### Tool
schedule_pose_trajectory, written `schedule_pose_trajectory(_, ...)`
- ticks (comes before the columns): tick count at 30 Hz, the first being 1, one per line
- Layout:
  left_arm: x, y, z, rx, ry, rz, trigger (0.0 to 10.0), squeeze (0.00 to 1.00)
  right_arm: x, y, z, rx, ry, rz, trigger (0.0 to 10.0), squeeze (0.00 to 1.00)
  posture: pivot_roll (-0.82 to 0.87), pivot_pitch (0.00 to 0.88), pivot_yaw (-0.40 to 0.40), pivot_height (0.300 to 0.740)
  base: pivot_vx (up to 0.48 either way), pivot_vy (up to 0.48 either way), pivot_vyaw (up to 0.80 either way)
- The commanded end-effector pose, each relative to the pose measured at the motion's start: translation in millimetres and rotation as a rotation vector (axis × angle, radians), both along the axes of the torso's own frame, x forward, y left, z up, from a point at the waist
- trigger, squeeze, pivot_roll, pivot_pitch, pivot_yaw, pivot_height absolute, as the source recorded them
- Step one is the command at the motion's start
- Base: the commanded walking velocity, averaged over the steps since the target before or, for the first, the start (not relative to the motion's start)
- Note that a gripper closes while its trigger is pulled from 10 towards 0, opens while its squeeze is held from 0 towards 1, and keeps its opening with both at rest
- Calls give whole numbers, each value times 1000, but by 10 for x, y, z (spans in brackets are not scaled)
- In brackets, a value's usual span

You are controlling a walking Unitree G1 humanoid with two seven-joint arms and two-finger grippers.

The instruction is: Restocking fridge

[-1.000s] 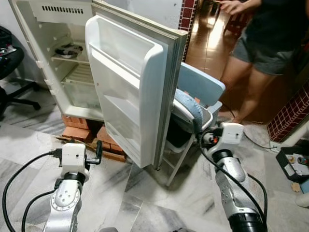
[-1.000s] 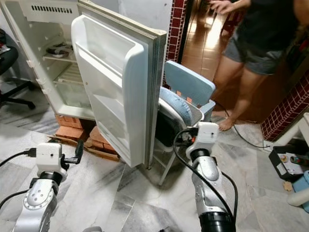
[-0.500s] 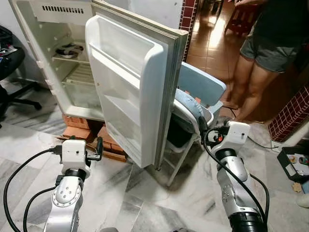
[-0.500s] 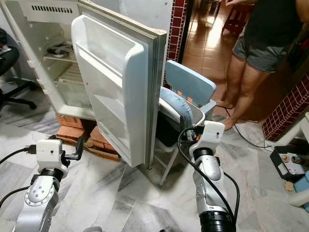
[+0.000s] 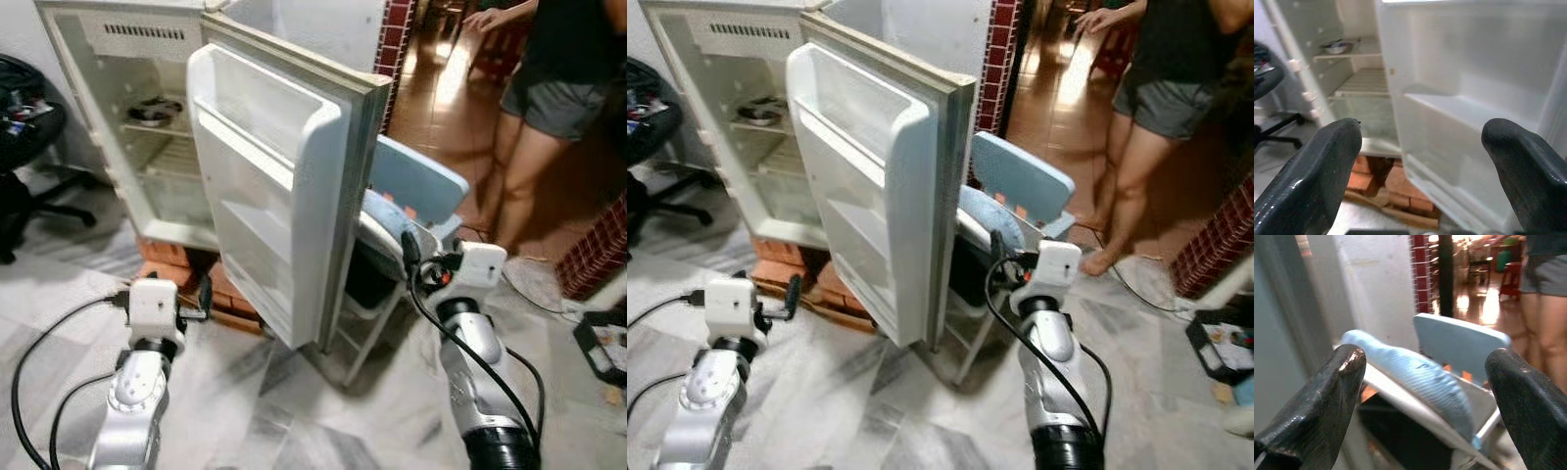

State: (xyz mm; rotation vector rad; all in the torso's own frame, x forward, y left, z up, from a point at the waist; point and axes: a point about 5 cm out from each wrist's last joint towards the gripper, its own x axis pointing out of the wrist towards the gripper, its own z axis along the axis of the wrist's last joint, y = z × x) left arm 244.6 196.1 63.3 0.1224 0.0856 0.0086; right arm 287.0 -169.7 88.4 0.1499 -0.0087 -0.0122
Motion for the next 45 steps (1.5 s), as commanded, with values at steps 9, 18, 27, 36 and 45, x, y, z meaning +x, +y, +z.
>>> schedule_pose_trajectory(9,17,-10,7,7,-14,27,10000,0,49,47,76,-31,-31,73,10000,0,40,0,-40,740,31,-33,265)
schedule_pose_trajectory(18,-8,11,-14,-2,-9,49,10000,0,94,133,98,-5,-34,126,10000,0,49,0,-42,740,0,0,438)
schedule_pose_trajectory(27,-36,22,-51,0,19,68,10000,0,344,276,287,-39,-89,167,10000,0,60,0,-41,740,0,0,178)
schedule_pose_trajectory(36,-32,44,-42,13,25,74,10000,0,473,190,234,-51,-9,61,10000,0,68,0,-45,740,0,0,236)
schedule_pose_trajectory(45,-9,17,-56,17,38,64,10000,0,657,218,396,-22,-29,65,10000,0,64,0,-39,740,0,0,0)
